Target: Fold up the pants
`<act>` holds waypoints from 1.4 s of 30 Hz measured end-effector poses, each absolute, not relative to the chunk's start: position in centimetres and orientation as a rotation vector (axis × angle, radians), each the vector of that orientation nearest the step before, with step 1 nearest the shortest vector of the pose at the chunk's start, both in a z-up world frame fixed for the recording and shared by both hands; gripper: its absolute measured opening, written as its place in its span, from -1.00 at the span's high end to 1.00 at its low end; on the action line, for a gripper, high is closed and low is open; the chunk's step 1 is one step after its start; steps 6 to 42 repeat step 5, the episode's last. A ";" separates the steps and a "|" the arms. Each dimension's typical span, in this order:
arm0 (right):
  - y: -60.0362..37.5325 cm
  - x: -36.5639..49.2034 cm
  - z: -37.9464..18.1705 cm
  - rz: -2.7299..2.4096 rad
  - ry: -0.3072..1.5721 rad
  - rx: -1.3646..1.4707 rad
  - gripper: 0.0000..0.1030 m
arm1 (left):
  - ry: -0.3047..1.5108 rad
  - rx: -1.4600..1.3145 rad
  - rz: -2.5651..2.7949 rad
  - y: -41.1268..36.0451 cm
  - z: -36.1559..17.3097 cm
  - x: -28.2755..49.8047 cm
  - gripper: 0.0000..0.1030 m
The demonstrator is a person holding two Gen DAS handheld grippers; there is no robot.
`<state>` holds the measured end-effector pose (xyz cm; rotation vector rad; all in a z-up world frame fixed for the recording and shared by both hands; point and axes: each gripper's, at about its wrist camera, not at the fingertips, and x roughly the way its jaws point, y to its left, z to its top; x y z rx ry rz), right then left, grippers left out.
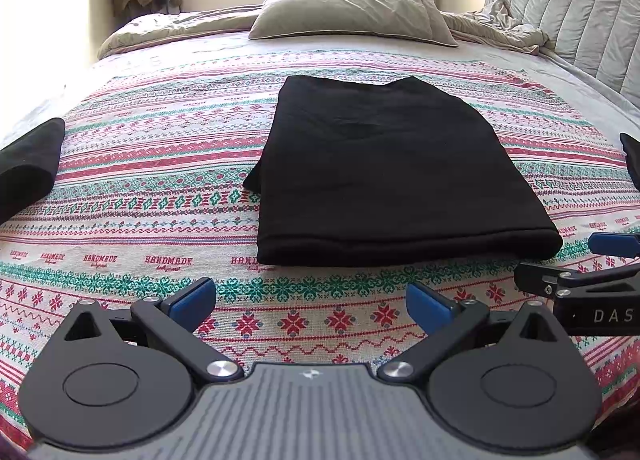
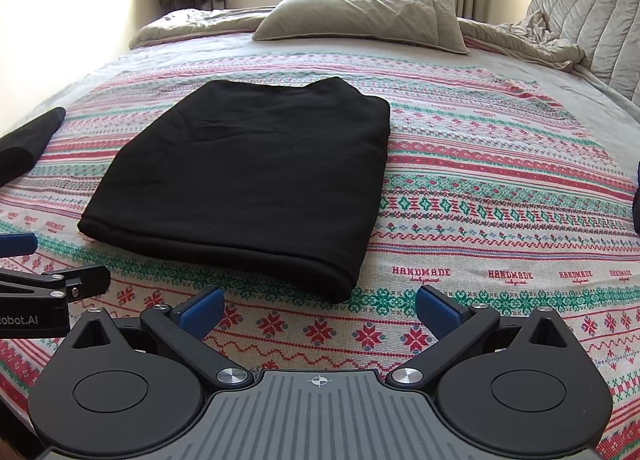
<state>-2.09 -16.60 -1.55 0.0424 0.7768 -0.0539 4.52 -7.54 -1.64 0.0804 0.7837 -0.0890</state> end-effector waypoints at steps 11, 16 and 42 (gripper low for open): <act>-16.6 -2.1 -1.5 -0.054 0.776 0.042 -0.99 | 0.788 0.077 -0.109 -7.3 -1.5 4.4 -1.00; -16.6 -2.1 -1.5 -0.054 0.776 0.042 -0.99 | 0.788 0.077 -0.109 -7.3 -1.5 4.4 -1.00; -16.6 -2.1 -1.5 -0.054 0.776 0.042 -0.99 | 0.788 0.077 -0.109 -7.3 -1.5 4.4 -1.00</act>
